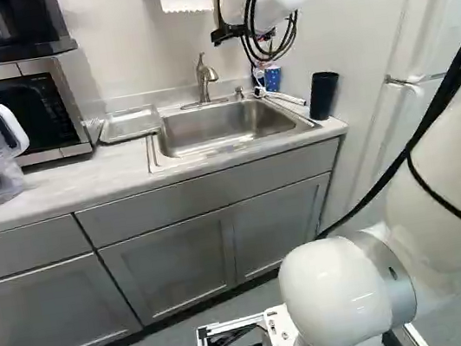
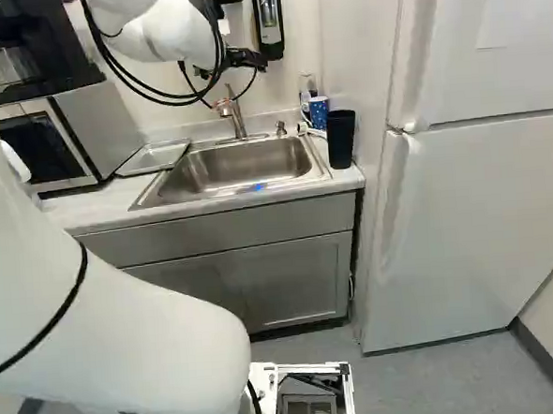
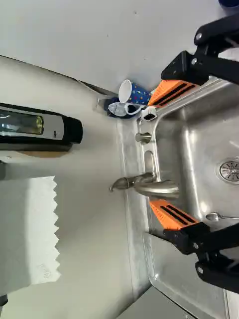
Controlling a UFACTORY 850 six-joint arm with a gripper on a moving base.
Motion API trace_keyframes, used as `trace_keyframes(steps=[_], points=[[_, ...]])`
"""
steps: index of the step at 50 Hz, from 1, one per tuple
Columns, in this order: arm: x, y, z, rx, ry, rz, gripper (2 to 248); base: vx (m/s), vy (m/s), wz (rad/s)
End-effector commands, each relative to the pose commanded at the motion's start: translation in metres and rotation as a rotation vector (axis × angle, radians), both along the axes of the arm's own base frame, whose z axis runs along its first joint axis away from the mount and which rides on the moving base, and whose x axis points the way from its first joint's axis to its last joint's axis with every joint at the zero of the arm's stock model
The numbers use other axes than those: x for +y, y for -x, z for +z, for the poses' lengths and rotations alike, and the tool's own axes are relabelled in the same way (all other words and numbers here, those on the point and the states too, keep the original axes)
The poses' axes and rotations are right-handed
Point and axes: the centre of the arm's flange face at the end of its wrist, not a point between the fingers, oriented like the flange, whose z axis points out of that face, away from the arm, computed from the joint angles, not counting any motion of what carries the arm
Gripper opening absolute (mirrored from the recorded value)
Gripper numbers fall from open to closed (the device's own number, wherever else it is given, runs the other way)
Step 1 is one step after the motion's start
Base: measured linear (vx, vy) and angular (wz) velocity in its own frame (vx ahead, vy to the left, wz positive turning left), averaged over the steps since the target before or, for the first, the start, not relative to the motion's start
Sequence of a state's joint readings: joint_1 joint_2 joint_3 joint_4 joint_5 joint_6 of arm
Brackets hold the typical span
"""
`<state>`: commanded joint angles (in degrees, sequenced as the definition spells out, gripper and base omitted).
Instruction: Rinse the cup and place it in the tray
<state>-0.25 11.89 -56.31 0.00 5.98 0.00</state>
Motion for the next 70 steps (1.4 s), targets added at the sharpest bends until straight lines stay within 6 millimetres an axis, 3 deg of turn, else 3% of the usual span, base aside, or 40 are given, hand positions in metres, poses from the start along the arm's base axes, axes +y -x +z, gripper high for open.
trace_keyframes(steps=[25, 70], points=[[0.0, -0.009, 0.0, 0.003, 0.0, 0.0, 247, 0.0, 0.0, 0.0], [0.001, -0.057, 0.001, 0.019, 0.0, 0.003, 247, 0.0, 0.0, 0.0]])
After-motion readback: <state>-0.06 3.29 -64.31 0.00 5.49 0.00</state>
